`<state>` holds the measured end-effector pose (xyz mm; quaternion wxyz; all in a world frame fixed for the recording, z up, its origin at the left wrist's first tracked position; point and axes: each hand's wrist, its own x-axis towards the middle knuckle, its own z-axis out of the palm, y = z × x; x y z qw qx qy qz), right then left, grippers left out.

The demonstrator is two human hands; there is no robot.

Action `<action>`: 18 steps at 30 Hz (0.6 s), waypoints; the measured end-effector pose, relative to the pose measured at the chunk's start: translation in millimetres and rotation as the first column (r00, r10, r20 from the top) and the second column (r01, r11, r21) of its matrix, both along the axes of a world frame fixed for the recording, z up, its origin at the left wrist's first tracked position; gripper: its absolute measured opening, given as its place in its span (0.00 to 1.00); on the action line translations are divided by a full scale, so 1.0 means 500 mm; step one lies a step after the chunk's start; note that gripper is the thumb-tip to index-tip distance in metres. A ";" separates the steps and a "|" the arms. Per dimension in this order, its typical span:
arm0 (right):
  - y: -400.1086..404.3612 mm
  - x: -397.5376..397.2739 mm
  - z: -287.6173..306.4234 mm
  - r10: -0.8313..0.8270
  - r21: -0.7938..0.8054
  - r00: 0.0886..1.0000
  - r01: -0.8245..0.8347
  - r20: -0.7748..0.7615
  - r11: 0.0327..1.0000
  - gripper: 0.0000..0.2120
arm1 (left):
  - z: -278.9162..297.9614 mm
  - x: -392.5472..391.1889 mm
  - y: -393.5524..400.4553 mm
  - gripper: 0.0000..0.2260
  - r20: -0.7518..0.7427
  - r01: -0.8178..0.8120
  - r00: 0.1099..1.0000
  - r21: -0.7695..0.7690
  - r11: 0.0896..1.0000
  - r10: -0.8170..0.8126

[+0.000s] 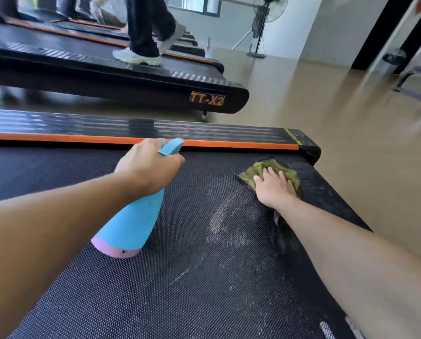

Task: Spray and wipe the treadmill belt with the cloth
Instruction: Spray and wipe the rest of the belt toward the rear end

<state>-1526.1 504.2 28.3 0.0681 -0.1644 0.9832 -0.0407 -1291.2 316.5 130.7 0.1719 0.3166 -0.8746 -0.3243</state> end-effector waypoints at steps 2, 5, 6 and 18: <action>-0.043 0.005 0.001 0.056 -0.020 0.998 -0.056 0.007 0.998 0.27 | -0.002 -0.007 -0.002 0.09 0.020 0.009 1.000 -0.004 1.000 -0.009; -0.150 0.080 -0.007 0.474 -0.080 0.880 -0.474 -0.017 0.877 0.25 | -0.004 -0.023 0.000 0.11 0.054 0.023 0.998 0.013 1.000 -0.024; -0.179 0.104 -0.011 0.581 -0.101 0.814 -0.580 -0.024 0.808 0.25 | -0.006 -0.030 0.001 0.10 0.062 0.023 0.998 0.015 1.000 -0.024; -0.090 -0.113 -0.015 0.060 0.013 0.998 -0.060 -0.016 0.998 0.26 | -0.018 -0.055 -0.010 0.14 0.128 0.072 0.989 0.044 0.996 -0.077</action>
